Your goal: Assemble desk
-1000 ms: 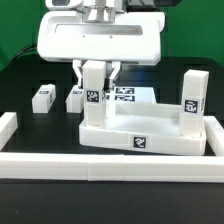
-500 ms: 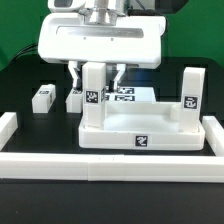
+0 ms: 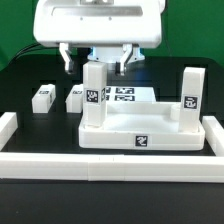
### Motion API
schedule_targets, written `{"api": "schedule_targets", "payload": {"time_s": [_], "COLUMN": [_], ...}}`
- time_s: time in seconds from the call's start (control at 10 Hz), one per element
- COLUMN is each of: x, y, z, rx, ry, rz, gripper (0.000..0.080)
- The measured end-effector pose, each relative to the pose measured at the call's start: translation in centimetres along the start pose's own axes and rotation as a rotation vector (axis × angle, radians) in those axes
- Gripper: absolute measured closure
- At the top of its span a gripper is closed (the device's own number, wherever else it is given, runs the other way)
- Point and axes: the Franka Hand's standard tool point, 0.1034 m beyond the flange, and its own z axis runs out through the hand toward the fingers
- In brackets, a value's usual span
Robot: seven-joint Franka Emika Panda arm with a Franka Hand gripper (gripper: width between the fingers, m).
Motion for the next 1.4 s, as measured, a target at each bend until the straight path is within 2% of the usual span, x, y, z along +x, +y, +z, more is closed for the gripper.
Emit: {"api": "schedule_targets", "payload": {"time_s": [0.1,0.4,0.5,0.8,0.9,1.0,1.2,1.4], "x": [0.6,0.2,0.1,-0.2,-0.8,-1.2,-1.2,-1.3], "y": [0.1,0.1,-0.1,0.6,0.6,0.5,0.9,0.5], "z": [-0.4,-0.1,0.0,0.4,0.7,0.7,0.5,0.5], "rx": [0.003,0.002,0.01,0.011,0.023,0.048,0.056,0.076], "ry": [0.001,-0.005,-0.03,-0.072,-0.133,-0.24,-0.397,-0.501], "rz": [0.001,0.0,0.0,0.012,0.021,0.033,0.032,0.033], "gripper": [0.0151,0.0151,0.0151,0.0151,0.0151,0.0151,0.0151,0.0151]}}
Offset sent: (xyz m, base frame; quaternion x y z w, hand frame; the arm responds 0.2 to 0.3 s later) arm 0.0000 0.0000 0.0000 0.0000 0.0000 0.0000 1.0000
